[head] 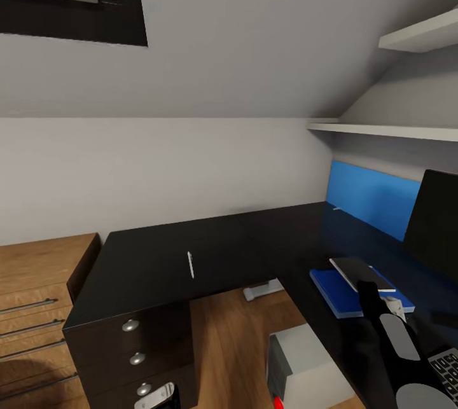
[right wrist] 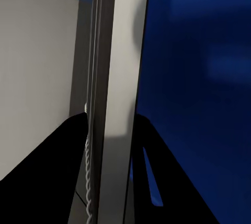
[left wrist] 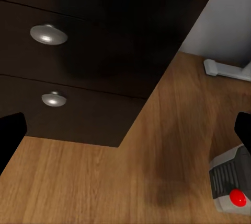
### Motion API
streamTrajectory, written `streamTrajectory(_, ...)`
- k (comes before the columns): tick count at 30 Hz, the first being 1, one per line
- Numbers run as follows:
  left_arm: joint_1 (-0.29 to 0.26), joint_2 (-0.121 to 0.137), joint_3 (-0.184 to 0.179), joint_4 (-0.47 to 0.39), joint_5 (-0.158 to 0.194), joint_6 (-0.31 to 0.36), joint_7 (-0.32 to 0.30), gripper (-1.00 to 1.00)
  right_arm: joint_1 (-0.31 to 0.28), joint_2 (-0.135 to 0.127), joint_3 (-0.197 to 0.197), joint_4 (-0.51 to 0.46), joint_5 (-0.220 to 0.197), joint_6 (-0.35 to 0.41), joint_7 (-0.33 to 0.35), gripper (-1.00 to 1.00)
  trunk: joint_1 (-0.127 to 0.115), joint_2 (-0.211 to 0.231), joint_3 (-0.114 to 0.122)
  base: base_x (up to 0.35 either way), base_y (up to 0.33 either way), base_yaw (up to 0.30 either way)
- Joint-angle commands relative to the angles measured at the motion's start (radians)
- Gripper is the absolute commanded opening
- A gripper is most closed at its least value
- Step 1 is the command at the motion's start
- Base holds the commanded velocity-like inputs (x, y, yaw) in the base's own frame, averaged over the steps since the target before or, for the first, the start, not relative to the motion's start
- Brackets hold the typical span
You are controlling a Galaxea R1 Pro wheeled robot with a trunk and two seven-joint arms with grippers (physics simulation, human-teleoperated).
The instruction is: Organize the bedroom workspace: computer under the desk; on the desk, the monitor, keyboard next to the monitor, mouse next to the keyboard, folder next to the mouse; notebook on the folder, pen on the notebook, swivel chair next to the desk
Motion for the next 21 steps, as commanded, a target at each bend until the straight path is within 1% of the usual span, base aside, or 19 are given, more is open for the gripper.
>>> streamTrajectory(1, -0.001, 0.001, -0.006, -0.001, 0.010, -0.007, 0.005, 1.00, -0.001, 0.000, -0.002, -0.002, -0.006, 0.005, -0.005, -1.00, 0.000, -0.001, -0.001, 0.000, 0.000, 0.000)
streamTrajectory(21, -0.001, 0.002, -0.007, -0.001, 0.008, -0.008, 0.007, 1.00, -0.001, 0.000, -0.002, -0.002, -0.005, 0.004, -0.005, -1.00, 0.000, -0.001, -0.001, 0.000, 0.000, 0.000)
